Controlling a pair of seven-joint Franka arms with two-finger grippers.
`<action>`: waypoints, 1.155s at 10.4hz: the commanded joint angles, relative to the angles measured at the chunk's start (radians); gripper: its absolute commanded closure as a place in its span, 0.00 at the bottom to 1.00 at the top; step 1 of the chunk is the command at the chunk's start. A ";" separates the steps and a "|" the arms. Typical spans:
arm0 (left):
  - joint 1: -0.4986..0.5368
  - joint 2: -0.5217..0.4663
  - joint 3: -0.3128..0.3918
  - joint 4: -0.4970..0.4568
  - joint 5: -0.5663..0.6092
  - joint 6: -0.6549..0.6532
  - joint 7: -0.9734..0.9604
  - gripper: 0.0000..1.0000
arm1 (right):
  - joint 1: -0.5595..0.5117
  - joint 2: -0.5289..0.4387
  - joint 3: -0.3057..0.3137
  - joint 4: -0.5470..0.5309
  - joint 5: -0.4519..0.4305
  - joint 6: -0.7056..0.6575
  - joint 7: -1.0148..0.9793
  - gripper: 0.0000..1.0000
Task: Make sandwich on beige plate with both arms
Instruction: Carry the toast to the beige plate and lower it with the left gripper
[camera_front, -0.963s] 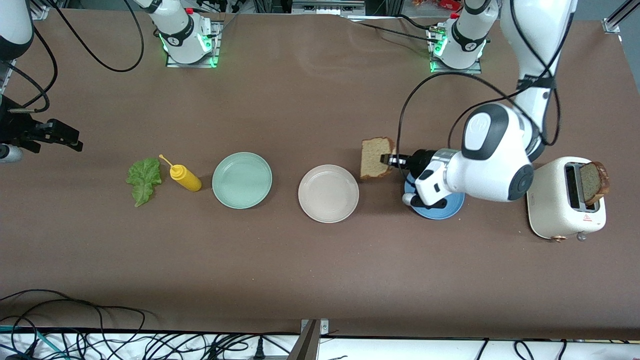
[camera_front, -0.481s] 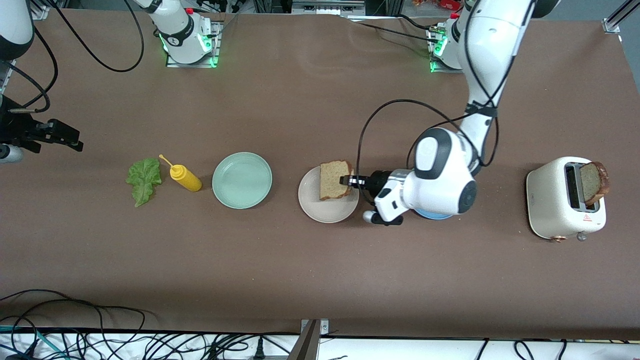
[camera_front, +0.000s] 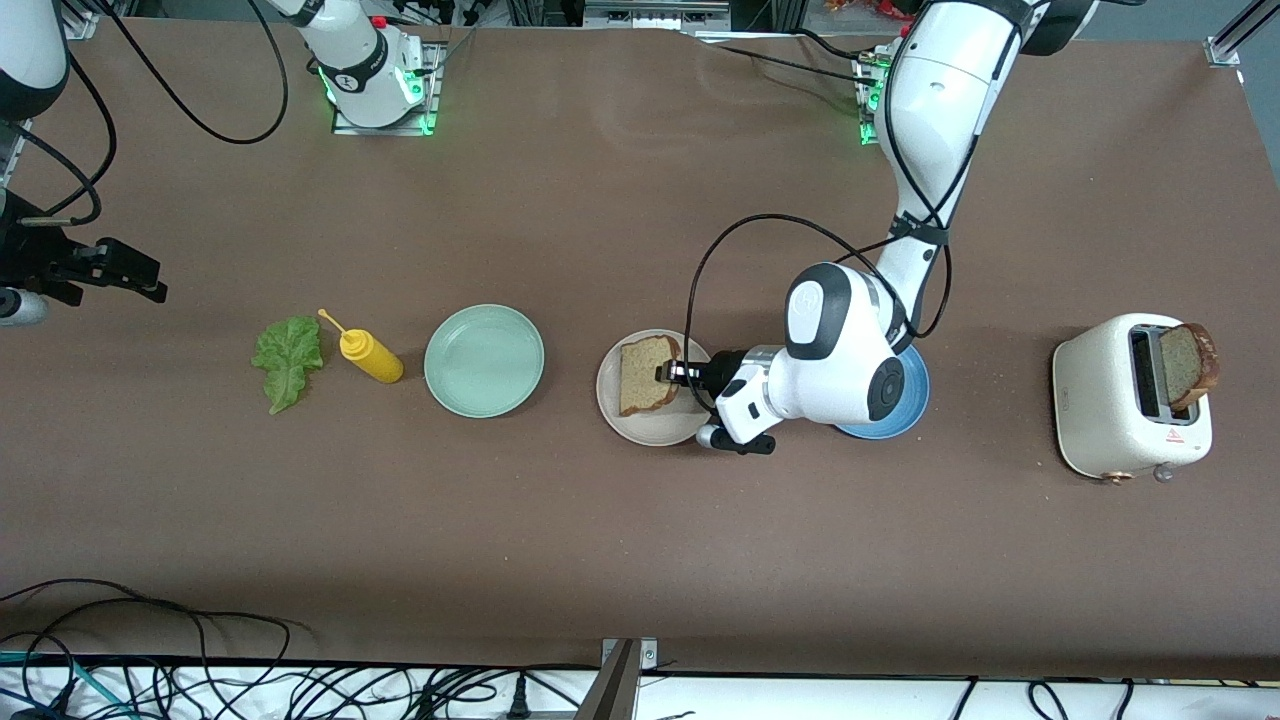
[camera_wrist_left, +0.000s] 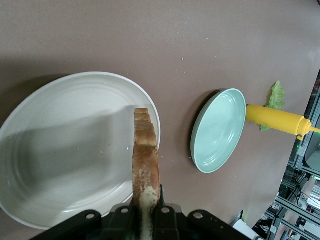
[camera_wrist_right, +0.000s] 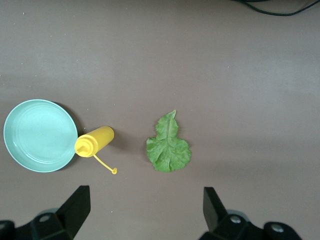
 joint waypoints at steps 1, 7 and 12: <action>-0.010 0.023 0.008 0.028 -0.039 0.004 0.023 1.00 | 0.000 -0.005 0.003 -0.002 -0.006 -0.024 -0.003 0.00; 0.005 0.026 0.010 0.022 -0.024 -0.003 0.027 1.00 | 0.000 -0.005 0.003 -0.002 -0.006 -0.024 -0.009 0.00; 0.036 0.026 0.013 0.003 -0.022 -0.019 0.090 1.00 | -0.001 -0.003 0.002 -0.003 -0.003 -0.036 -0.011 0.00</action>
